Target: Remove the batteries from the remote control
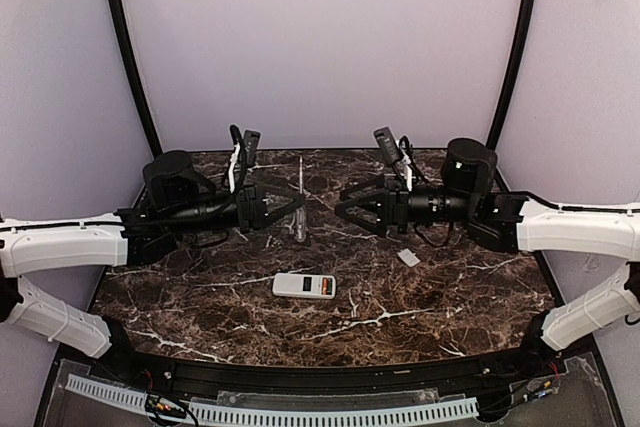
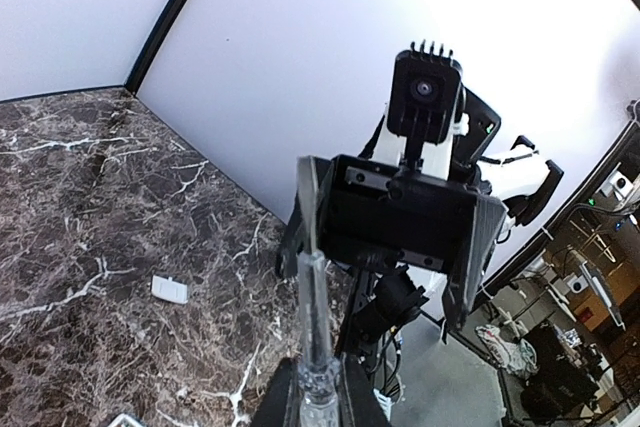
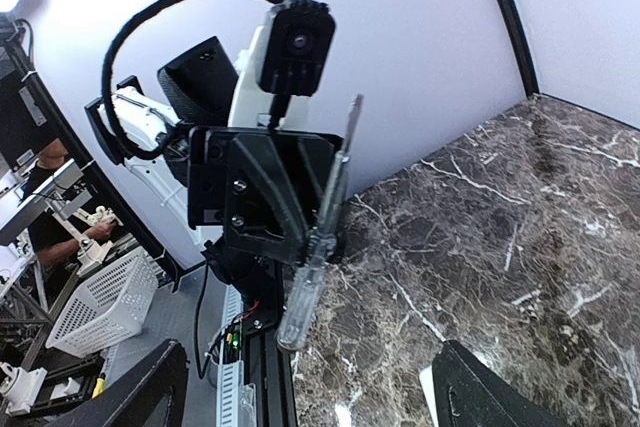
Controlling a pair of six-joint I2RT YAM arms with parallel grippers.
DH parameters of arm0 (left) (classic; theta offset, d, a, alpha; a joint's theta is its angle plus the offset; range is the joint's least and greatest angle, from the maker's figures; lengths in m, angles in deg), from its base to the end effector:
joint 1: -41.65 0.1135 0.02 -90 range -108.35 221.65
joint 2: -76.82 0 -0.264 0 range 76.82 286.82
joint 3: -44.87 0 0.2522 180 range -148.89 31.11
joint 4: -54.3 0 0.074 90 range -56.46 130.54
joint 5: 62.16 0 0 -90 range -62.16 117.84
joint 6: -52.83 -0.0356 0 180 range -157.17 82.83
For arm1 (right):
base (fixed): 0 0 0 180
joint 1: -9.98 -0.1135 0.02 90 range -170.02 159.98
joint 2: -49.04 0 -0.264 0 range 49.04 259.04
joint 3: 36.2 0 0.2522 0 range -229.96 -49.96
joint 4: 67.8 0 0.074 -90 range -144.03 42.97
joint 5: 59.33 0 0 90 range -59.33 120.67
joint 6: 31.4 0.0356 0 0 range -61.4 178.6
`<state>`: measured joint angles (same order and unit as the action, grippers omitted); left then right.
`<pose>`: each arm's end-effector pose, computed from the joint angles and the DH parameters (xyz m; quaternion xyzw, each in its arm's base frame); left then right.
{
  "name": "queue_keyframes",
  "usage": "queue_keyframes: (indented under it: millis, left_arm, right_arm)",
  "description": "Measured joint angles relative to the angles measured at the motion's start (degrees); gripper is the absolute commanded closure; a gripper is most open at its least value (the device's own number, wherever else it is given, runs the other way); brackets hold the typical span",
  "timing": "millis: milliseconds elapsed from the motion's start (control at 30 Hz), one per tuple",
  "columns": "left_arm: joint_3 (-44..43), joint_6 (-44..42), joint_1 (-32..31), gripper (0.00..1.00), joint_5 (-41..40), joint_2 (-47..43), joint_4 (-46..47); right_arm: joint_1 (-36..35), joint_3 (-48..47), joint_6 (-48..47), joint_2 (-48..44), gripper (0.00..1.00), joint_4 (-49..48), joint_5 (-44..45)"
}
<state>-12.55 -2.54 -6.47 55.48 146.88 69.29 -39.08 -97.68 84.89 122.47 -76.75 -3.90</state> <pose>0.1756 -0.2206 0.3108 0.2501 0.6475 -0.5872 0.4164 0.1778 0.2358 0.3089 -0.3372 0.6386 0.5723 0.3885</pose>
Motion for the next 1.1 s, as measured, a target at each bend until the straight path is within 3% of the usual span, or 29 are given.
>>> queue_keyframes:
  millis: [233, 367, 567, 867, 967, 1067, 1100]
  left_arm:
    - [0.0, 6.2, 0.3, 1.00, 1.0, 5.4, 11.8]
    - [-0.1, 8.8, 0.3, 1.00, 1.9, 8.2, 17.0]
    - [-0.1, 10.9, 0.3, 1.00, 1.7, 9.6, 22.0]
    - [-0.1, 11.1, 0.3, 1.00, 1.1, 10.0, 26.3]
    - [0.2, 10.8, 0.3, 0.99, 0.5, 9.9, 26.6]
    - [1.0, 10.5, 0.3, 0.87, 0.0, 9.9, 26.7]
    - [1.2, 10.3, 0.3, 0.74, -0.1, 9.8, 26.6]
  right_arm:
    - [-2.9, -0.6, 2.4, 5.6, 0.25, -8.7, -1.3]
    - [-3.3, -1.9, 3.5, 8.9, 0.35, -11.3, -1.9]
    - [-4.1, -4.0, 4.9, 11.6, 0.55, -13.4, -2.8]
    - [-4.4, -4.8, 6.4, 13.0, 0.98, -14.4, -1.8]
    - [-4.4, -4.9, 6.7, 13.0, 1.00, -14.3, -1.1]
    - [-4.5, -4.9, 6.2, 13.0, 1.00, -13.0, -0.5]
    - [-4.5, -4.9, 5.8, 13.0, 1.00, -12.4, -0.3]
